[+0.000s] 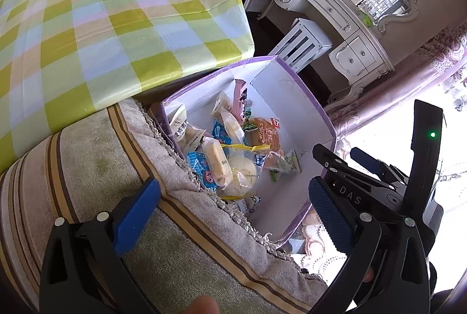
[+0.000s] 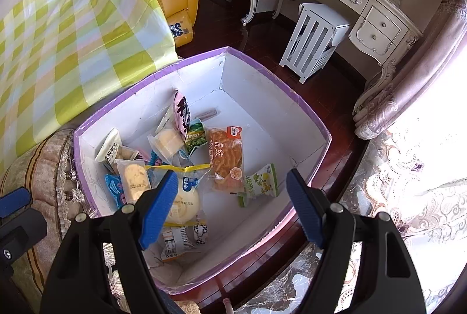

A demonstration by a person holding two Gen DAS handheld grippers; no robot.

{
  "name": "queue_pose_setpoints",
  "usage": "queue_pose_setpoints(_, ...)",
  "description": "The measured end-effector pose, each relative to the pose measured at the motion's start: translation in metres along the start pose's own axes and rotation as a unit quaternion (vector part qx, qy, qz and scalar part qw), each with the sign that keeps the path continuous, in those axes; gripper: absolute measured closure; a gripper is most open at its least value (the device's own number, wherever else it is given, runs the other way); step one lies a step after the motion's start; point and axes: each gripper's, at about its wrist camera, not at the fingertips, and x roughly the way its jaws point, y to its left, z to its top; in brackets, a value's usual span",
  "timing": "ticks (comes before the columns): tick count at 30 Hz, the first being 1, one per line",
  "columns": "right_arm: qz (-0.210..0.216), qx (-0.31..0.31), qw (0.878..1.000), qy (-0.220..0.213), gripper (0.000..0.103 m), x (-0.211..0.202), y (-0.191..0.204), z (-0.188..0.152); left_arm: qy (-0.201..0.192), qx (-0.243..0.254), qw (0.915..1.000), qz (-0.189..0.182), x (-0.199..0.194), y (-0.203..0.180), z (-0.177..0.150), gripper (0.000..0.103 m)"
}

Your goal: Organize snacks

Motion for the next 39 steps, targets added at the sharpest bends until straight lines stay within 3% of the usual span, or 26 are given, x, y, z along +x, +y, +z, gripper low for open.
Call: queue_pose_setpoints(39,-0.005,-0.003,1.0,-0.004,0.027,-0.0001,-0.0018,0.0013,0.007,-0.008,0.9999,-0.002,0.0076,0.0044,0.0081,0.004)
